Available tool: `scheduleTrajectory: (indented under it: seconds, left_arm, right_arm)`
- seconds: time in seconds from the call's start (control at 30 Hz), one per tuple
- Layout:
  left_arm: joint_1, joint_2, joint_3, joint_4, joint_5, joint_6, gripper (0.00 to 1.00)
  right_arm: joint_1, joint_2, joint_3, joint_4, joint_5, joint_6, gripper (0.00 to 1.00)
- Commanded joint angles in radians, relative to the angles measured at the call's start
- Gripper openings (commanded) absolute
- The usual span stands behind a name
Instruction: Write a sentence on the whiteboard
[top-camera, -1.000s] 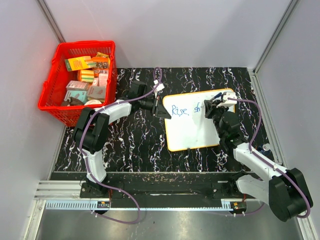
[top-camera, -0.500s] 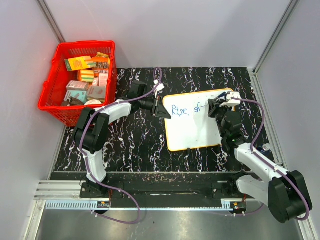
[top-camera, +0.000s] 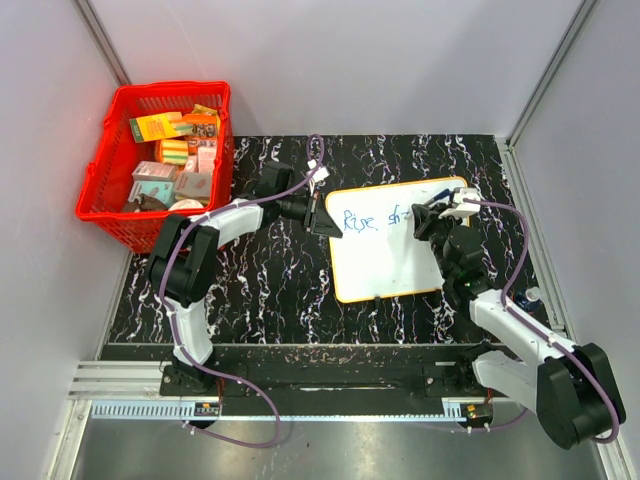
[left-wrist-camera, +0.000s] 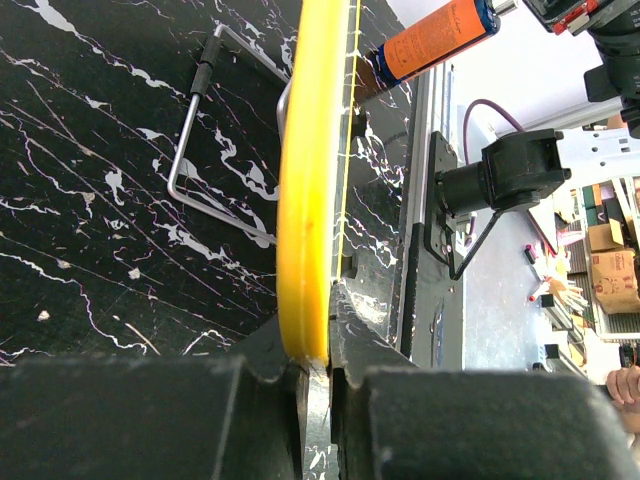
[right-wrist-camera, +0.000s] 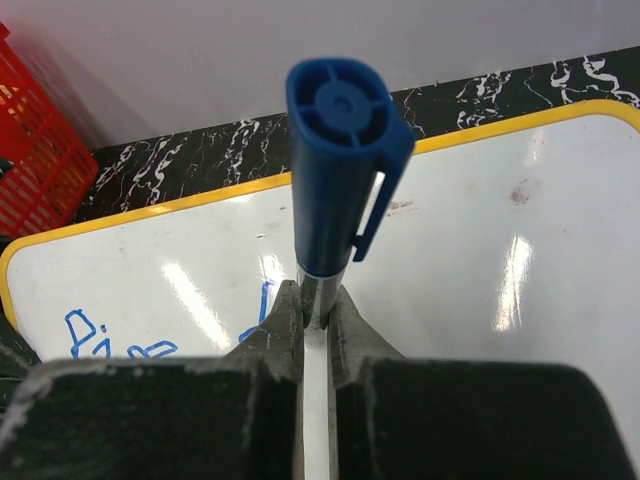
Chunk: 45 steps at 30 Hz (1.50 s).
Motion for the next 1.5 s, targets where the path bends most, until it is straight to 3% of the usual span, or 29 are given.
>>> scheduleTrajectory:
  seconds: [0.0,1.0,1.47]
  left_arm:
    - [-0.042,0.050,-0.028,-0.058,-0.121,0.206,0.00]
    - [-0.042,0.049,-0.025,-0.058,-0.121,0.206,0.00]
    - [-0.042,0.052,-0.025,-0.058,-0.120,0.206,0.00]
  right_arm:
    - [-0.006,-0.019,-0.019,-0.039,-0.016,0.026,0.00]
    - [-0.006,-0.096,0.059,-0.035,0.043,-0.021,0.00]
    - [-0.006,0.034,0.151,0.001,0.067,-0.063,0.00]
